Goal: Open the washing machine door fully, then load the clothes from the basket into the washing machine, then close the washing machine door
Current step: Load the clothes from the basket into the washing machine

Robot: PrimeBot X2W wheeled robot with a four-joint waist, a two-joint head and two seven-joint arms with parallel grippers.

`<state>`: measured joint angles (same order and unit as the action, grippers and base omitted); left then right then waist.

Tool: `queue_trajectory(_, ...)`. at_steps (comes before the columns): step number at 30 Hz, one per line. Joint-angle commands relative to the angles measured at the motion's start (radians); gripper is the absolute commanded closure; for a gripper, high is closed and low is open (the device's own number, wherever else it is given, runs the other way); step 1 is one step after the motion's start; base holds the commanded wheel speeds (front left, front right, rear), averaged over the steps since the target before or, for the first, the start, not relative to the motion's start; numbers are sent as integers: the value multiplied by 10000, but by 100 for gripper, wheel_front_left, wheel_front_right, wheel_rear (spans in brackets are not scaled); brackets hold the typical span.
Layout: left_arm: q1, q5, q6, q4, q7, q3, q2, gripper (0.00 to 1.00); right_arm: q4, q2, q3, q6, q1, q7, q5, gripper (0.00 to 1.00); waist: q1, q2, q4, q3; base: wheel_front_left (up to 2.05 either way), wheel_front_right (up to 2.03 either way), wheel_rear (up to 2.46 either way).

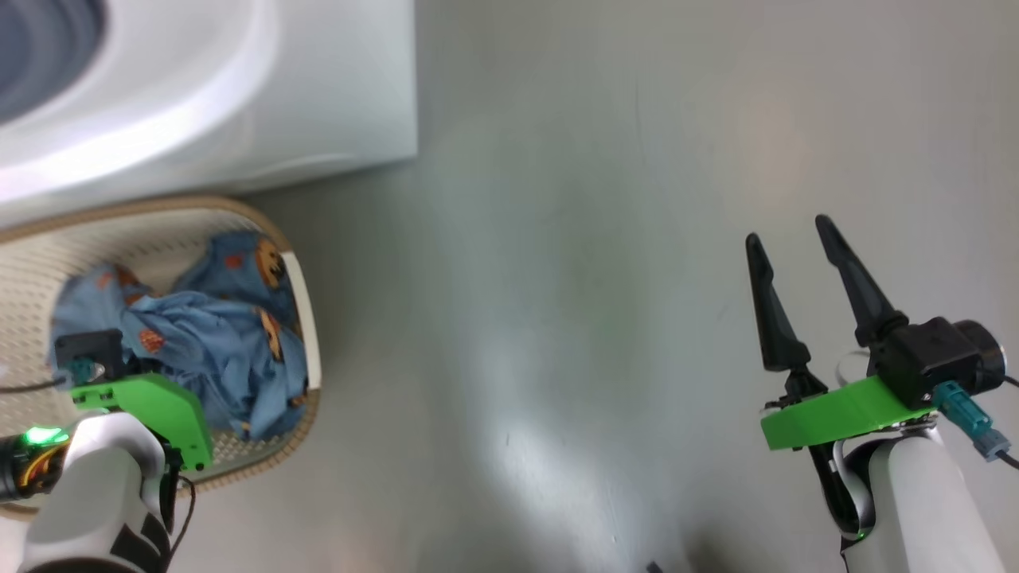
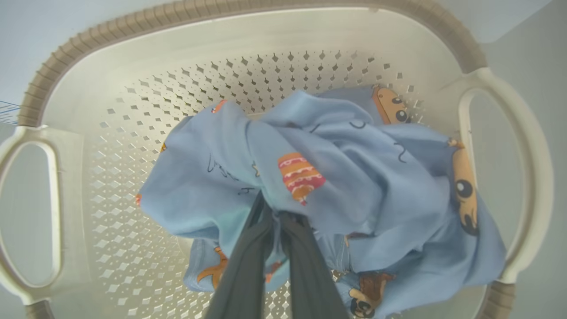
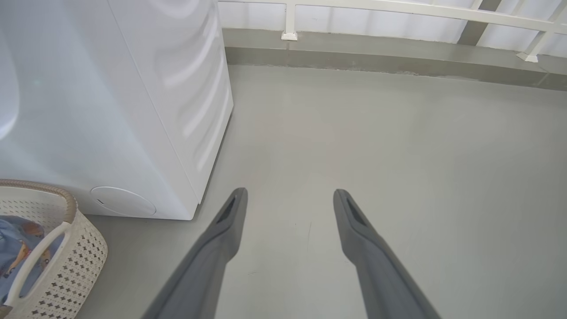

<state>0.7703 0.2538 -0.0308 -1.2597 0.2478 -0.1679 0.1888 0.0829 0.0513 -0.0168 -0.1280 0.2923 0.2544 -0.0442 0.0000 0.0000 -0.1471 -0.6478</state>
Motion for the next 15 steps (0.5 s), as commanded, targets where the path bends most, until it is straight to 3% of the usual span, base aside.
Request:
queue_trajectory(1,-452,46,-60,308,129,279,366,100,-129,-3,228,-27,-315,74,77,0,0,0,279,914,0,0,0)
queue_trajectory(15,-2984,-63,-266,3480,138,880,79,100,472,0,317,-27,-765,74,36,0,0,0,794,3056,0,0,0)
